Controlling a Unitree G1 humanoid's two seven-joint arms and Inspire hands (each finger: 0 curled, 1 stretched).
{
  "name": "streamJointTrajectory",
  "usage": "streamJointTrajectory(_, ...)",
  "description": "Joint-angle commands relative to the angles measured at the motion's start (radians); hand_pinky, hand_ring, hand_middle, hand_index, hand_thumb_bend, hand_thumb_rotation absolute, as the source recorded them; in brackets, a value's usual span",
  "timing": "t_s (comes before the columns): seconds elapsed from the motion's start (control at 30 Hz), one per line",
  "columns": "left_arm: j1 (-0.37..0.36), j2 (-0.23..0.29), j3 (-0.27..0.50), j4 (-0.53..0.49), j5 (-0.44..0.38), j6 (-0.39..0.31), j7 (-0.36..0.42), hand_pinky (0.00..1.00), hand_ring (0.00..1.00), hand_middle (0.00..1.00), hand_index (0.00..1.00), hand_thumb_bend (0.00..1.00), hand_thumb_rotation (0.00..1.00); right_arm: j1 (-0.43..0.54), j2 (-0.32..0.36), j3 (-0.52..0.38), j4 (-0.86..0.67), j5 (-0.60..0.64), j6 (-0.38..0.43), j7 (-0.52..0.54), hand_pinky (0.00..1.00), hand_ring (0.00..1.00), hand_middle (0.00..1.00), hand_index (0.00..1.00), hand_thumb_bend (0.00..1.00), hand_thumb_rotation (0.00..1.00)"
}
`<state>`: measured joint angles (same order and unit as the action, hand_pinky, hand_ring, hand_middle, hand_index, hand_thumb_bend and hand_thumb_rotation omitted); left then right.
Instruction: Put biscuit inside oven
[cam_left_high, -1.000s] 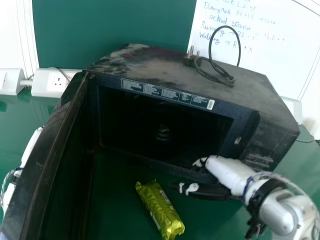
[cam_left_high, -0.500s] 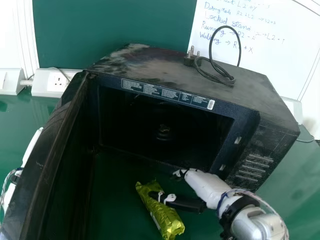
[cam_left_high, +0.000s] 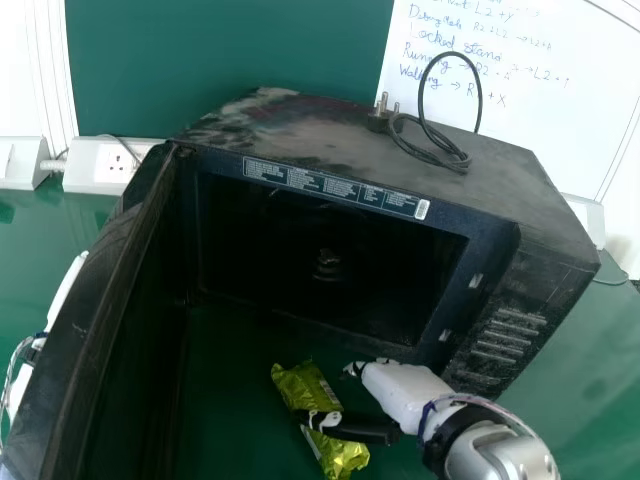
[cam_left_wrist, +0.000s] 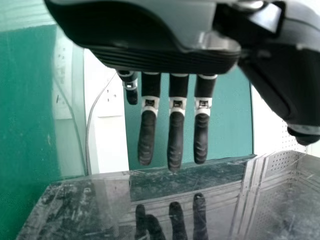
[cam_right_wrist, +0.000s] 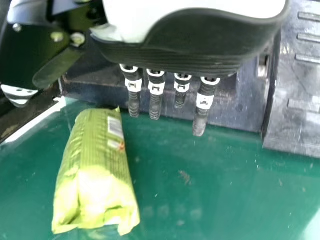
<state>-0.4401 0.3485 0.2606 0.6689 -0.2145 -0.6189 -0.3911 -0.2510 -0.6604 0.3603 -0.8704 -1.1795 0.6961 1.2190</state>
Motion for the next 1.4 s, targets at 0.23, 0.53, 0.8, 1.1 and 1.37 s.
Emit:
streamJointTrajectory(0.23, 0.026, -0.001, -0.013, -0.04, 0.026, 0.015, 0.021, 0.31, 0.35, 0.43, 0.49, 0.52, 0.07, 0.081, 0.149, -0.048, 0.039, -0.126, -0.11, 0.021, 0.82, 0.92, 0.95, 0.97, 0.98, 0.59)
streamJointTrajectory(0.53, 0.039, -0.002, -0.019, -0.082, 0.04, 0.05, 0.044, 0.31, 0.36, 0.43, 0.49, 0.52, 0.07, 0.139, 0.271, -0.066, 0.071, -0.217, -0.225, 0.003, 0.86, 0.93, 0.97, 0.97, 0.96, 0.58)
streamJointTrajectory(0.8, 0.03, -0.002, -0.017, -0.07, 0.028, 0.046, 0.023, 0.31, 0.35, 0.43, 0.49, 0.52, 0.07, 0.175, 0.399, -0.043, 0.131, -0.353, -0.312, 0.018, 0.92, 0.98, 1.0, 1.0, 0.95, 0.58)
streamJointTrajectory(1.1, 0.033, -0.004, -0.017, -0.083, 0.033, 0.053, 0.028, 0.31, 0.35, 0.43, 0.49, 0.52, 0.07, 0.205, 0.512, -0.019, 0.223, -0.526, -0.391, -0.026, 0.92, 0.95, 0.98, 0.99, 0.95, 0.57)
streamJointTrajectory(1.37, 0.038, -0.006, -0.018, -0.099, 0.033, 0.065, 0.031, 0.31, 0.35, 0.43, 0.49, 0.52, 0.07, 0.22, 0.571, -0.026, 0.289, -0.588, -0.427, -0.065, 0.96, 0.96, 0.98, 0.99, 0.93, 0.56)
